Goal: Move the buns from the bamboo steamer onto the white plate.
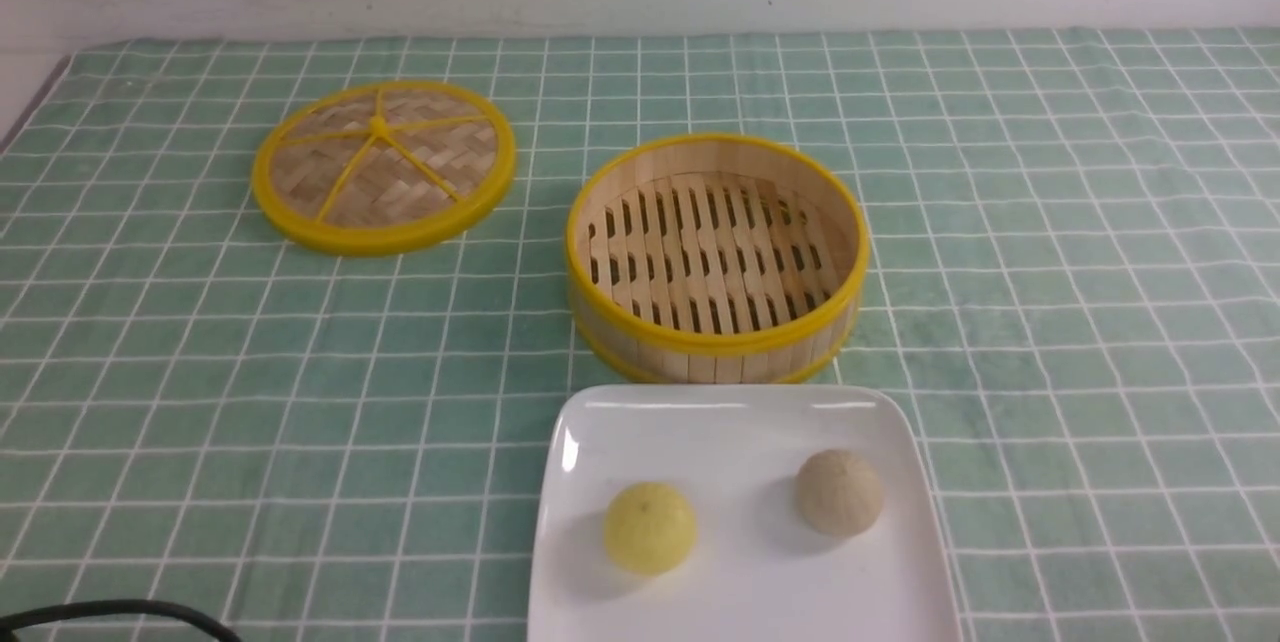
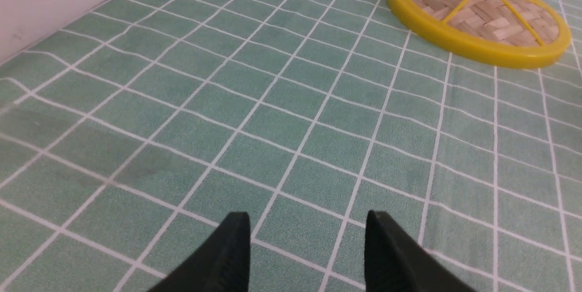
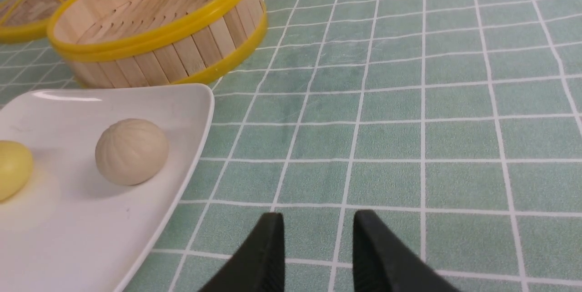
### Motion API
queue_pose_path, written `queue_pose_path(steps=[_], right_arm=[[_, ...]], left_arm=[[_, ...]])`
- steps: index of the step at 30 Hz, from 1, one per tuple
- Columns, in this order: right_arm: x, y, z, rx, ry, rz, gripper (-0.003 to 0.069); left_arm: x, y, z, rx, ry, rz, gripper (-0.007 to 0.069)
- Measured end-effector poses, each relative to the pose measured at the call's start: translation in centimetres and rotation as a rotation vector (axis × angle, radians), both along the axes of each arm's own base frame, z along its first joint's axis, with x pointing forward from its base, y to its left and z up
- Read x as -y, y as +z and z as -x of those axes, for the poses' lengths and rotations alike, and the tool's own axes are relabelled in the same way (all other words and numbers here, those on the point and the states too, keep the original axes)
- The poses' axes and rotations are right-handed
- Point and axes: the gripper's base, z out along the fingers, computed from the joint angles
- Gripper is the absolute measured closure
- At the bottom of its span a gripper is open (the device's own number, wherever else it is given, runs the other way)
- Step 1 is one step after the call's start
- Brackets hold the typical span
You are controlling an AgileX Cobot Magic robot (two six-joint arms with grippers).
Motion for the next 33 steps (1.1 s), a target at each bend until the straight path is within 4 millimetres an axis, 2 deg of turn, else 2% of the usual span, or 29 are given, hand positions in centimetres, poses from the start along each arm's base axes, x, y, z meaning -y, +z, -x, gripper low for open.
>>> queue_pose_path(steps=[12,27,33], right_arm=[[0.0,0.0,0.0,0.0,0.0,0.0,0.0423],[0.0,0.0,0.0,0.0,0.0,0.001,0.0421],[0.0,0.0,0.0,0.0,0.0,0.001,0.0421]], left_arm=[[0.02,0.0,0.02,-0.003,0.001,0.009,0.0257],[0.62,-0.03,-0.06,-0.035,-0.112,-0.129,0.0257],[0.66,-0.03,-0.07,-0.032,-0.113,-0.116,0.0257]])
